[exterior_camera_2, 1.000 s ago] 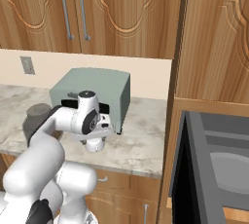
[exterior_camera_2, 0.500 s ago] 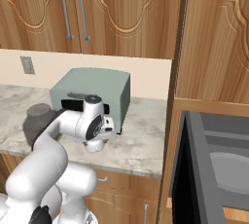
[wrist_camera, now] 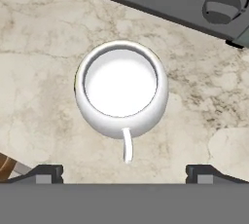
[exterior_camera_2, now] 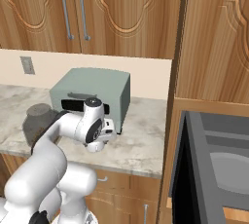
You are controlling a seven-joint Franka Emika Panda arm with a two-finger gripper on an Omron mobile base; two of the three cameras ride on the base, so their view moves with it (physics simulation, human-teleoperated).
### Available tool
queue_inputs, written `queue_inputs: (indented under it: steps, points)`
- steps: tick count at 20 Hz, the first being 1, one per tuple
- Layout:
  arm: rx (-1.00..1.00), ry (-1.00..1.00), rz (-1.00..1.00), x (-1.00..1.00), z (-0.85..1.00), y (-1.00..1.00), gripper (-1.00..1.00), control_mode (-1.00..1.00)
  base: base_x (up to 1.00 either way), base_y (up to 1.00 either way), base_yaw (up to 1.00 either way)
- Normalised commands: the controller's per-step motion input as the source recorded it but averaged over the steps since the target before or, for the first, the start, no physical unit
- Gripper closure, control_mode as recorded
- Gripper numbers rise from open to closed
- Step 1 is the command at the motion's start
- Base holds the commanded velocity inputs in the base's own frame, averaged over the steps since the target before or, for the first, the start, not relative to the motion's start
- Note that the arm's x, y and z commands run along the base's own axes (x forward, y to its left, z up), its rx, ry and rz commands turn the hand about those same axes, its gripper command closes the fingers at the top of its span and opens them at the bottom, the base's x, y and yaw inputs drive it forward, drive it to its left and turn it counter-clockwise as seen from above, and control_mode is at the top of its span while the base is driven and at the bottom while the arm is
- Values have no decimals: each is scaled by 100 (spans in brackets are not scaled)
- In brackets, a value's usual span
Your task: Pick the mug from the counter and place it inside the microwave. Then close the microwave.
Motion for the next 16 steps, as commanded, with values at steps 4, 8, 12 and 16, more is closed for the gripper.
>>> queue_inputs:
  steps: [4,8,12,16]
  points:
    - [0,0,0,0,-16,0,-100,-100,0,0,0]
    - [0,0,0,1,-16,0,-100,-100,0,0,0]
    - [0,0,-1,0,-8,1,-100,-100,0,0,0]
    - [0,0,-1,0,-7,1,-100,-100,0,0,0]
